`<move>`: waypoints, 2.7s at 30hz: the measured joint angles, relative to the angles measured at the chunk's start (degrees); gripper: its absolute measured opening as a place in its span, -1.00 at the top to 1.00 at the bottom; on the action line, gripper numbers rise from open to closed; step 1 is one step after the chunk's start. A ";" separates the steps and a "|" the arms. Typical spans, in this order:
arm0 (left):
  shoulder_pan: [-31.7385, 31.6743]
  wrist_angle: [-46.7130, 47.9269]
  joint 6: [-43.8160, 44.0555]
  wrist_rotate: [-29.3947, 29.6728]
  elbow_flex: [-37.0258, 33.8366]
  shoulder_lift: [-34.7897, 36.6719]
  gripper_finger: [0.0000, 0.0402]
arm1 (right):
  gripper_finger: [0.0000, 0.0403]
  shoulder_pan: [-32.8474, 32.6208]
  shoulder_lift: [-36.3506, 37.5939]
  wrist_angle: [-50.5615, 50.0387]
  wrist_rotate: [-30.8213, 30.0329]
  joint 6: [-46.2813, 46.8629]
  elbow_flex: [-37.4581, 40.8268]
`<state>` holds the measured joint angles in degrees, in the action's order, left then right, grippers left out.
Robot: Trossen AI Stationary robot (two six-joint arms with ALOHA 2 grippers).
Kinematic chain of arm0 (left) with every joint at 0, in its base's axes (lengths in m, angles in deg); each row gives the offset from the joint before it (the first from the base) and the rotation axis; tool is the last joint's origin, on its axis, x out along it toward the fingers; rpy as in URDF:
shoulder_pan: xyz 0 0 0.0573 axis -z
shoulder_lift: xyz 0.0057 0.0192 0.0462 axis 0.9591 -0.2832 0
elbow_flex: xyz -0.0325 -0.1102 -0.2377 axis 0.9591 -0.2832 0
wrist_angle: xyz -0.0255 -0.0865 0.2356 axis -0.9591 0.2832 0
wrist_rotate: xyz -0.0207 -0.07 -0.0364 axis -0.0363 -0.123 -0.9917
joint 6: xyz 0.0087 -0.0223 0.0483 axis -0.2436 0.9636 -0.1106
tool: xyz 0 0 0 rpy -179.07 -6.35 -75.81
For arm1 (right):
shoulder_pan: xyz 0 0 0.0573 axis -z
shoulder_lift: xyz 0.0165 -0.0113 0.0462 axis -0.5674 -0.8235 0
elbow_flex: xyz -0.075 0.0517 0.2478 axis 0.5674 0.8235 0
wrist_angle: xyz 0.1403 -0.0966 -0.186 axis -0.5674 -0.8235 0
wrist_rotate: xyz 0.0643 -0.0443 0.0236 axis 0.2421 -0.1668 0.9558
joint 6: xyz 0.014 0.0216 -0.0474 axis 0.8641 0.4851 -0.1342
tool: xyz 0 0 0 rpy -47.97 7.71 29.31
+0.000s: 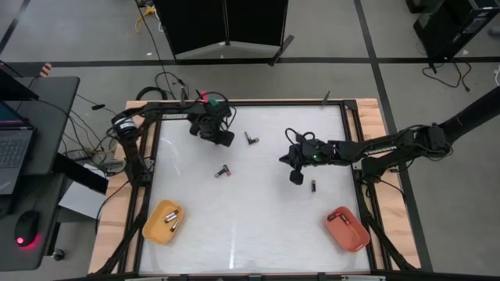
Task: Sort batteries
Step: Put the brown battery into the green bin
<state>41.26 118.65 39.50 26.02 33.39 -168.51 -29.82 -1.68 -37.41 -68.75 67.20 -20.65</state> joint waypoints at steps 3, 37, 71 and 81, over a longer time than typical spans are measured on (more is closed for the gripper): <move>0.00 -0.15 -0.15 -0.04 0.00 -0.38 0.32 | 0.88 -0.64 0.00 -0.03 0.00 0.00 0.00; -0.82 -2.28 -13.61 4.33 0.14 -1.93 0.75 | 0.92 -1.26 0.02 -0.01 -0.26 -0.06 0.00; -7.73 10.20 -36.38 16.49 15.35 -1.06 0.79 | 0.90 -2.44 0.02 -0.71 -0.53 -0.02 0.02; -10.35 1.82 -38.02 12.76 7.37 -1.06 0.79 | 0.93 -2.44 0.02 0.72 -0.57 -1.57 0.04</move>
<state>30.91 120.48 1.48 38.79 40.76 -169.57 -32.26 -1.66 -36.69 -69.32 65.63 -20.61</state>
